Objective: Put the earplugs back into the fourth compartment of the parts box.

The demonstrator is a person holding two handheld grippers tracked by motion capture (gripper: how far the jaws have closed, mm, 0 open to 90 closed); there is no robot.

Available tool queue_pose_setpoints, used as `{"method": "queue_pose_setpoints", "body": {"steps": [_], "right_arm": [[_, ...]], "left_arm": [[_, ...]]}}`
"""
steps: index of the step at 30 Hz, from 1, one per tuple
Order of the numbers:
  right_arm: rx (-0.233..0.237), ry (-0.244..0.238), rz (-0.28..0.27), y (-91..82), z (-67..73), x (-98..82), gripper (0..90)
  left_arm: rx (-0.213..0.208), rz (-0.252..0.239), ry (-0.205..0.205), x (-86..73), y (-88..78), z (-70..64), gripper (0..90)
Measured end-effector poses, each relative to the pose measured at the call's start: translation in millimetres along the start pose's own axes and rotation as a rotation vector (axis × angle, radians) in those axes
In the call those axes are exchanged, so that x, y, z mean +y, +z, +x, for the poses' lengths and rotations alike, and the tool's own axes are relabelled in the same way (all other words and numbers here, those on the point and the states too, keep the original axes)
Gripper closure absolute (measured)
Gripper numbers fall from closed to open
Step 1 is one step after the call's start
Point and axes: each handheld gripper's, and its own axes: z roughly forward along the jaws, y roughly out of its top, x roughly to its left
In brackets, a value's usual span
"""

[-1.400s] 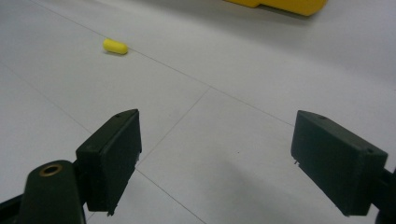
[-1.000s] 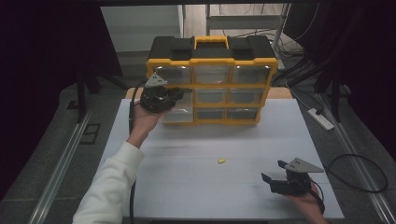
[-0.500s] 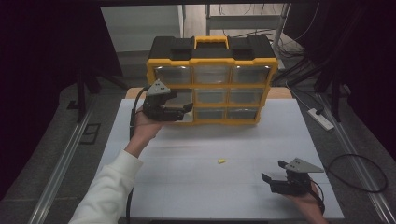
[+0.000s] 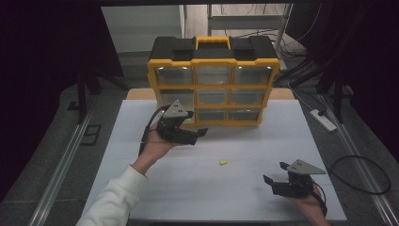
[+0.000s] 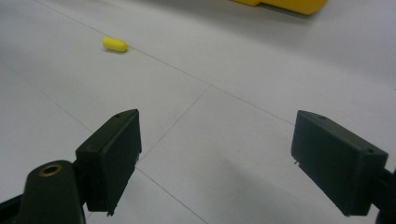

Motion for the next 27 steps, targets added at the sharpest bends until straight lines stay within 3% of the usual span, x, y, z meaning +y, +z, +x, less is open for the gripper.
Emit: {"method": "queue_pose_setpoints", "body": {"steps": [9,19,27], "right_arm": [[0.0,-0.002,0.001,-0.1,0.3,0.0,16.9],[0.001,-0.004,0.001,0.4,0.7,0.0,16.9],[0.004,-0.007,0.004,0.6,0.4,-0.3,16.9]], "left_arm": [[-0.057,0.06,0.009,-9.5,22.6,-11.8,20.5],[-0.121,0.149,-0.009,-23.7,57.3,-20.8,19.7],[-0.144,0.225,-0.014,-33.2,83.3,-23.8,19.3]]}}
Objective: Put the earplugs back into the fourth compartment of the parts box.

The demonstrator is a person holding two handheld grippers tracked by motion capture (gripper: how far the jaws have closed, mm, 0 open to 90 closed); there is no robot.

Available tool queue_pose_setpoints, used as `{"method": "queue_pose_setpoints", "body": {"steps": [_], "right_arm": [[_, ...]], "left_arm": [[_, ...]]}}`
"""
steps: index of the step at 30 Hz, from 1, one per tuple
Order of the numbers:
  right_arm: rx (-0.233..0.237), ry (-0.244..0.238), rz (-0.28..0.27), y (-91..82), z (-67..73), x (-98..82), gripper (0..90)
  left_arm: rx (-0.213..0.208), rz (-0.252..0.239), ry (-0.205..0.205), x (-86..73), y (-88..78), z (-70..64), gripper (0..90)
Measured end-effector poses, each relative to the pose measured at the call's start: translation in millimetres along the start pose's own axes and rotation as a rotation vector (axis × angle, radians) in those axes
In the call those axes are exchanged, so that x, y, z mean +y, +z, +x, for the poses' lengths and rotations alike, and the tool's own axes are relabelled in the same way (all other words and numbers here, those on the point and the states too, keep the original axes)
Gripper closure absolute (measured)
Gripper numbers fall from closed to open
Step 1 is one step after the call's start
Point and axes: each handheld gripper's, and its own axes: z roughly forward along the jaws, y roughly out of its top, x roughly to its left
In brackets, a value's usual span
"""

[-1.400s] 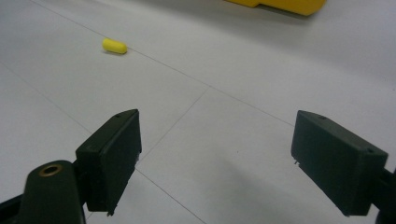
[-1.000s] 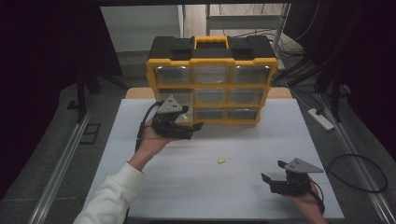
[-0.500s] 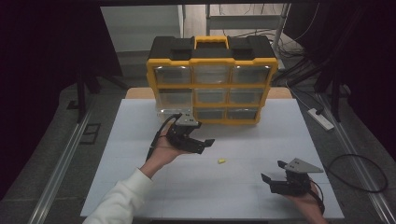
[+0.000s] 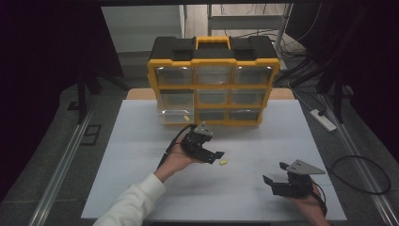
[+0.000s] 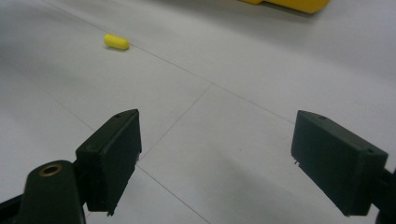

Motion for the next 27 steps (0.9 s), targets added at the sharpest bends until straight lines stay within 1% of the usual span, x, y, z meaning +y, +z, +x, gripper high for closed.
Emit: {"method": "queue_pose_setpoints", "body": {"steps": [3,5,9,11,12,18,20,21,22,24,27], "right_arm": [[0.0,0.0,-0.001,-0.2,-0.2,0.0,17.0],[0.0,-0.002,0.0,-0.1,0.1,0.0,17.0],[0.002,-0.007,0.002,0.3,1.1,0.1,17.0],[0.002,-0.008,0.004,0.3,1.0,0.0,17.0],[0.002,-0.008,0.004,0.3,1.0,0.0,17.0],[0.001,-0.008,0.003,0.2,0.7,-0.1,17.0],[0.001,-0.008,0.003,0.0,0.5,-0.2,17.1],[0.001,-0.008,0.003,0.0,0.2,-0.3,17.1],[0.0,-0.008,0.003,-0.1,0.1,-0.4,17.0],[0.001,-0.008,0.002,-0.2,0.0,-0.4,17.1],[0.001,-0.009,0.004,-0.1,0.0,-0.4,17.1]], "left_arm": [[-0.016,0.037,0.003,-0.5,13.8,-0.4,19.4],[-0.016,0.056,0.007,-0.7,22.0,-2.3,19.4],[-0.009,0.093,0.034,-0.5,33.7,-5.5,19.4],[-0.01,0.111,0.038,0.1,41.6,-6.4,19.6],[-0.01,0.111,0.038,0.1,41.6,-6.4,19.9],[-0.005,0.142,0.043,2.2,55.2,-7.1,20.6],[-0.005,0.154,0.05,1.7,58.3,-7.4,21.2],[-0.003,0.169,0.056,0.7,60.8,-7.4,21.9],[-0.003,0.169,0.056,0.7,60.8,-7.4,22.2],[-0.011,0.194,0.058,-1.6,64.4,-6.3,22.8],[-0.01,0.206,0.064,-2.4,66.1,-5.7,24.0]]}}
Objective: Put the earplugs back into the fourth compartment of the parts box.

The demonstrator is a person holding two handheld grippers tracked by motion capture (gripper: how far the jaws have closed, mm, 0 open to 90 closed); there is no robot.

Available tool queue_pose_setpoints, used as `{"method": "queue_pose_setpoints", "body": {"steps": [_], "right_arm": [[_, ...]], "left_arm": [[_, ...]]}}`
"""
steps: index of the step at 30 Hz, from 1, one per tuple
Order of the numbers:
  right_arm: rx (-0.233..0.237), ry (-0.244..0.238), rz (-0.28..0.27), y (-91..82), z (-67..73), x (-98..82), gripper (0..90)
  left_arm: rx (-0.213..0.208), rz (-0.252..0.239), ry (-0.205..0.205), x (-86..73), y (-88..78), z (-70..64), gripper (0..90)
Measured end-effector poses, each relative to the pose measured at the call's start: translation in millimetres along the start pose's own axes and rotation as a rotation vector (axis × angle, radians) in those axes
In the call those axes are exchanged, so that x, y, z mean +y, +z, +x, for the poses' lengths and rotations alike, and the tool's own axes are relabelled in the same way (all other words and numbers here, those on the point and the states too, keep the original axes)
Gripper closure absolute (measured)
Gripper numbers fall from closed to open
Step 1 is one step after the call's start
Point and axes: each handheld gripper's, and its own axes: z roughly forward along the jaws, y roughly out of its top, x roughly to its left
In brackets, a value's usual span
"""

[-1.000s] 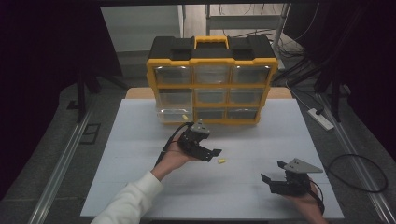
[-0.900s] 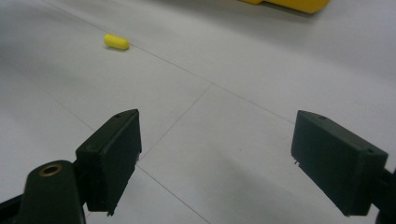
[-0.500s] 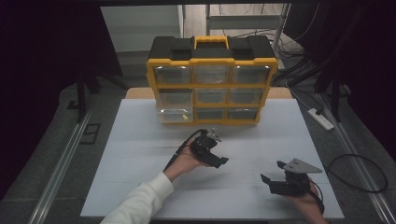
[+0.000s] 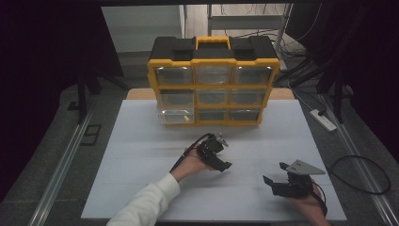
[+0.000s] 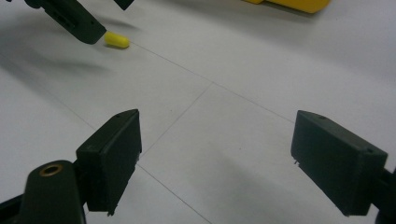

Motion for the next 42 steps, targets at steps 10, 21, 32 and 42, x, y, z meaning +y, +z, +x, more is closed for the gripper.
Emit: {"method": "queue_pose_setpoints", "body": {"steps": [10,21,32,42], "right_arm": [[-0.004,-0.001,0.001,0.1,-0.1,-0.1,17.1],[-0.01,0.0,-0.003,-0.3,-0.6,0.0,17.2],[-0.015,0.001,-0.004,-0.7,-0.8,-0.1,17.2],[-0.017,0.001,-0.002,-0.7,-0.6,-0.2,17.2]], "left_arm": [[0.023,0.039,0.049,-0.9,6.6,-3.2,37.7],[0.016,0.055,0.069,-1.0,8.9,-4.4,63.7],[0.035,0.028,0.066,-1.9,2.7,-5.3,78.6],[0.002,-0.117,0.013,-5.2,-25.5,-1.3,78.8]]}}
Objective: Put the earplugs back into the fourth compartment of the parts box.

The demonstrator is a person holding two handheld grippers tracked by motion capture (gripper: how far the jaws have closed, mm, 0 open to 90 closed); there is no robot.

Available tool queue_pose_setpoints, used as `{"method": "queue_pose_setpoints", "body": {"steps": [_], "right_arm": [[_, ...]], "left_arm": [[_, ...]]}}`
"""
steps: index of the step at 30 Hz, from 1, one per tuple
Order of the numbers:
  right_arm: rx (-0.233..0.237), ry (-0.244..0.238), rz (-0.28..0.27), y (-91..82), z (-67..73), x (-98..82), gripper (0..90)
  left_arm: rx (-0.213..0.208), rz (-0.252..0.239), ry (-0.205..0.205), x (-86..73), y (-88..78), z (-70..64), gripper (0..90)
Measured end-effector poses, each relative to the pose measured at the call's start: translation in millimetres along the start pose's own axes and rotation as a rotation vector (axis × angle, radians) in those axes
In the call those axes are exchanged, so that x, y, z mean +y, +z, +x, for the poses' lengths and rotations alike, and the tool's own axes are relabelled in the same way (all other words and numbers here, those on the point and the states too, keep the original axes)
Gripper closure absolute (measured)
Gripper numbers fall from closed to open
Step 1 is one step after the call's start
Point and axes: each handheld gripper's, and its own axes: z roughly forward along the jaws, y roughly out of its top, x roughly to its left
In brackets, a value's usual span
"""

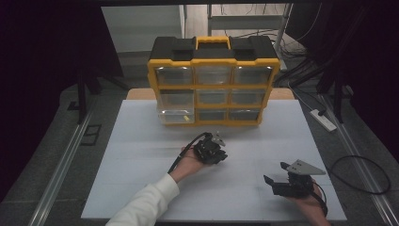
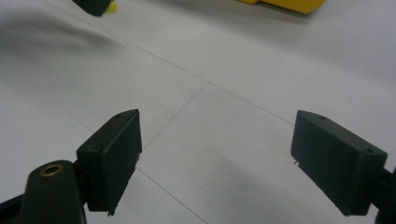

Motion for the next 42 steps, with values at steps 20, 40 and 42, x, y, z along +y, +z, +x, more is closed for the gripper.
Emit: {"method": "queue_pose_setpoints", "body": {"steps": [20,40,42], "right_arm": [[-0.001,-0.001,0.006,1.6,0.5,-0.2,17.2],[-0.002,-0.004,0.004,0.5,0.9,0.1,17.1],[-0.001,-0.005,0.003,0.6,1.1,0.2,17.2]], "left_arm": [[-0.027,-0.309,-0.097,-2.2,-67.0,9.6,78.8],[0.059,-0.46,-0.105,2.3,-115.5,13.0,79.0],[0.064,-0.464,-0.102,4.0,-120.4,13.6,79.0]]}}
